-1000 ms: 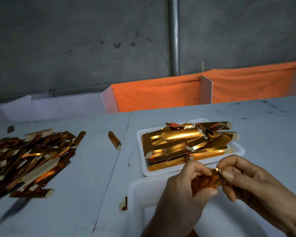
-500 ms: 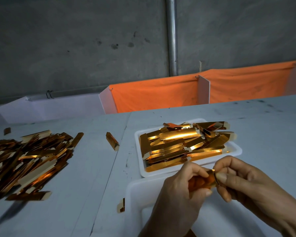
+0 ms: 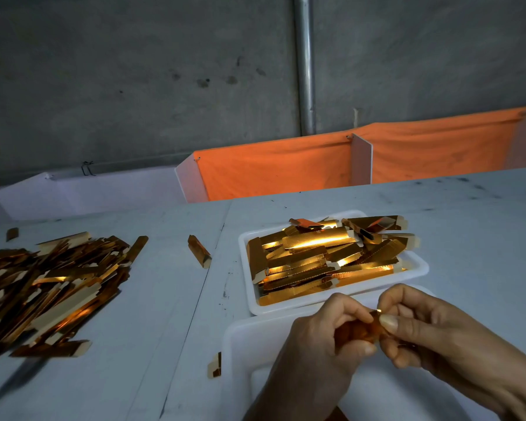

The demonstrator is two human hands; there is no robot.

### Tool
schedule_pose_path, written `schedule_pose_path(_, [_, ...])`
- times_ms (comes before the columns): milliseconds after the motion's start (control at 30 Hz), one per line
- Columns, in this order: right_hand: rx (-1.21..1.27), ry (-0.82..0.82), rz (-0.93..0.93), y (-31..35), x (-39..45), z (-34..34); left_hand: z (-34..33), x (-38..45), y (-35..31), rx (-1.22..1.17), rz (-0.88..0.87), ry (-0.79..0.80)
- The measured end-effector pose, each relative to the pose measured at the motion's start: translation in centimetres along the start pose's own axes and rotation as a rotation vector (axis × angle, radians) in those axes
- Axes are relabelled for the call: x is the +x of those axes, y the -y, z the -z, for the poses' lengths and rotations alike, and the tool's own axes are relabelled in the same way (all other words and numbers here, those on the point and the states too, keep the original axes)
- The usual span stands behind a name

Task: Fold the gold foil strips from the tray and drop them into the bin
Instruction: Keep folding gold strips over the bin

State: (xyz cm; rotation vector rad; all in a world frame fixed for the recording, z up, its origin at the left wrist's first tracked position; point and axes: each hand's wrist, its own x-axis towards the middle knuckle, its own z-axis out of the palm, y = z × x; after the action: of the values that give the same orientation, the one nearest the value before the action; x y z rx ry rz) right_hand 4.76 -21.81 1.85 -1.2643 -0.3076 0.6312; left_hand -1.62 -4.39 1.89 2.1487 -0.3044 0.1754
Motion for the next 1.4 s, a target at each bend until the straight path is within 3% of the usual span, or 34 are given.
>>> schedule_pose_path(267, [0.048, -0.033, -0.059, 0.2, -0.2, 0.1, -0.4, 0.0, 0.1, 0.011, 0.051, -0.004])
schedule_pose_path(367, [0.020, -0.077, -0.159, -0.5, 0.2, 0.6, -0.5, 0.1, -0.1, 0.031, 0.012, -0.053])
schedule_pose_path(467, [0.079, 0.059, -0.270, -0.8, 0.7, 0.6, -1.0, 0.3, -0.3, 0.115, -0.059, -0.046])
schedule_pose_path(567, [0.222, 0.160, -0.247, -0.5, 0.7, 0.7, -1.4, 0.3, -0.6, 0.134, -0.108, -0.069])
schedule_pose_path(833, [0.427, 0.188, -0.136, -0.7, 0.6, 1.0, -2.1, 0.0, -1.7, -0.080, -0.261, -0.044])
schedule_pose_path(967, [0.427, 0.170, -0.122, -0.5, 0.4, 0.4, -2.1, 0.1, -1.7, -0.345, -0.190, -0.056])
schedule_pose_path(1067, [0.296, 0.166, -0.089, -0.6, 0.4, 0.2, -2.2, 0.2, -1.4, -0.465, -0.150, -0.115])
schedule_pose_path(1233, [-0.168, 0.036, 0.082, -0.9, 0.5, -0.6, -1.9, 0.9, -0.3, -0.400, 0.147, -0.506])
schedule_pose_path(1400, [-0.616, -0.002, 0.096, -1.3, 0.7, -1.3, -1.7, 0.7, 0.5, -0.559, 0.209, -0.382])
